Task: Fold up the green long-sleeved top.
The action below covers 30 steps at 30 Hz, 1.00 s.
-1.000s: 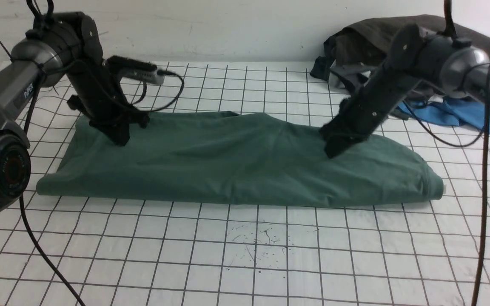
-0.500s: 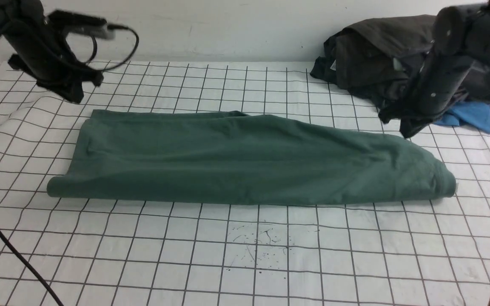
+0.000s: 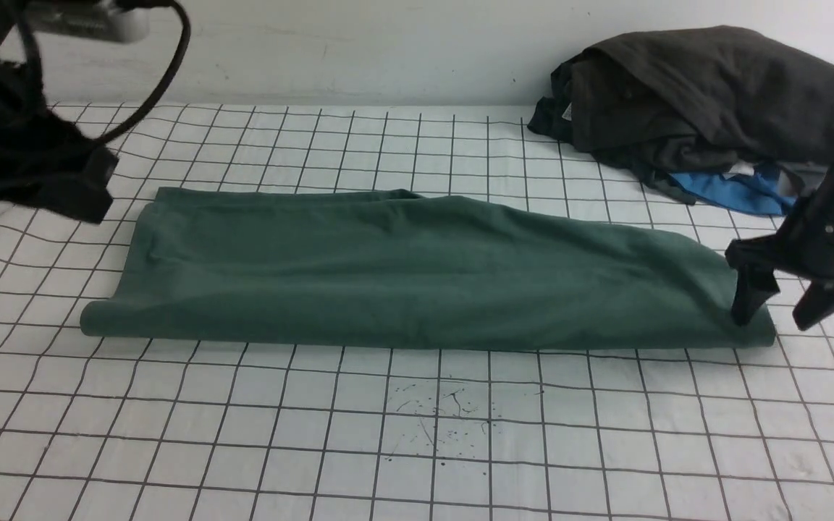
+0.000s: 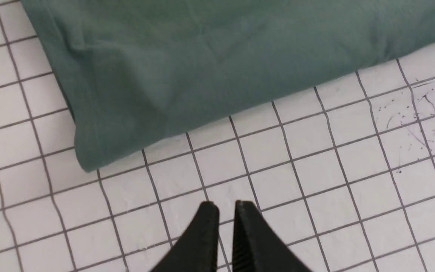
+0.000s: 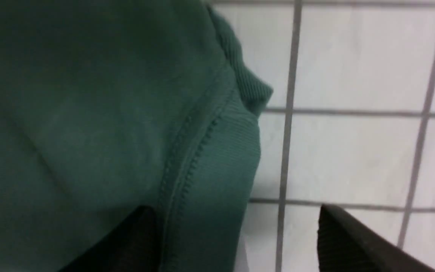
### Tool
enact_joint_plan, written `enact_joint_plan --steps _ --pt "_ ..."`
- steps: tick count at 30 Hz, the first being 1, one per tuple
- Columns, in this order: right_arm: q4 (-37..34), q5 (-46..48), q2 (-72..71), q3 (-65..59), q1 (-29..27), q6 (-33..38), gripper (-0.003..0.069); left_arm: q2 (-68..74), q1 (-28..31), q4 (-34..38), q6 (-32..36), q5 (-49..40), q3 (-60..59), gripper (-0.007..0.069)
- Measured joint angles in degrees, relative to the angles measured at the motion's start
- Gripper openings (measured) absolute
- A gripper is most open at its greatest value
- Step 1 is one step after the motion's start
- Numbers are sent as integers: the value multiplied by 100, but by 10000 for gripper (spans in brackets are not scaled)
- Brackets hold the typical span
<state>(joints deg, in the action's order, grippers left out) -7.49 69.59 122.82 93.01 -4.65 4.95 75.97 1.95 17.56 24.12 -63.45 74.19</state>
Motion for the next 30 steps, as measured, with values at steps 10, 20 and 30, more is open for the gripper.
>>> enact_joint_plan --steps 10,20,30 --pt "-305 -405 95 -122 103 -180 210 -3619 0 0 -174 2351 -2898 43" --pt "-6 -433 -25 -138 170 -40 31 -4064 0 -59 -475 1183 -3247 34" --pt "2361 22 -1136 -143 109 -642 31 -2580 0 502 -284 642 -3251 34"
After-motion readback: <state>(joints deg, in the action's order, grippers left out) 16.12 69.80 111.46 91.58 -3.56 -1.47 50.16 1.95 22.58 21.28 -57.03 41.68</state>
